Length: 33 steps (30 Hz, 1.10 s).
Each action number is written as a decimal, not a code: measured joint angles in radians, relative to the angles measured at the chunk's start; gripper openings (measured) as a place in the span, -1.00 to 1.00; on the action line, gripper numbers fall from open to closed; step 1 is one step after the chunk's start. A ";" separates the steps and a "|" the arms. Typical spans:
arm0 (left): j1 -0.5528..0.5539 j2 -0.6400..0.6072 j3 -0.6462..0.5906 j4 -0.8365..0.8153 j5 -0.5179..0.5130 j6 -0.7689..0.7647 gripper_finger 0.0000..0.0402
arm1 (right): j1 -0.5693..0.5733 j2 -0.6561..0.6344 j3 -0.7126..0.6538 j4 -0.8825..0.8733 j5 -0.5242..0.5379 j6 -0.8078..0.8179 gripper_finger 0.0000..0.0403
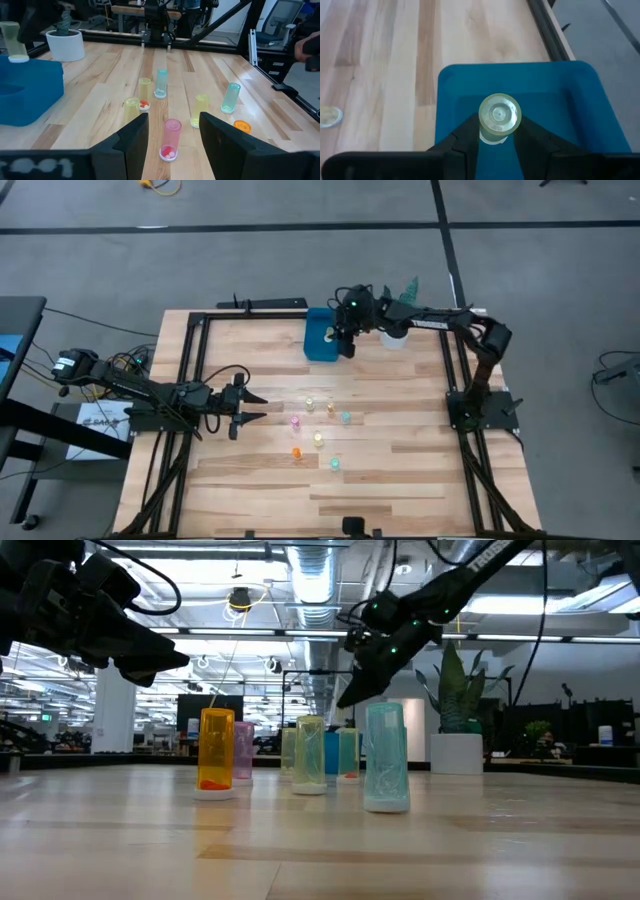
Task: Pick and place pill bottles into a basket
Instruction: Put the yellow pill bottle into the blue container
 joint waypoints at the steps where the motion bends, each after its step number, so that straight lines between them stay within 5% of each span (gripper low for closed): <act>1: 0.000 0.000 0.000 0.000 0.000 -0.001 -0.18 | -0.001 0.015 0.010 0.003 0.000 -0.001 -0.49; 12: 0.000 0.000 0.000 0.000 0.000 -0.019 -0.18 | 0.001 0.120 0.069 -0.069 0.001 -0.001 -0.49; 33: 0.000 0.000 0.000 0.000 0.000 -0.020 -0.18 | 0.022 0.120 0.070 -0.112 0.003 -0.019 -0.48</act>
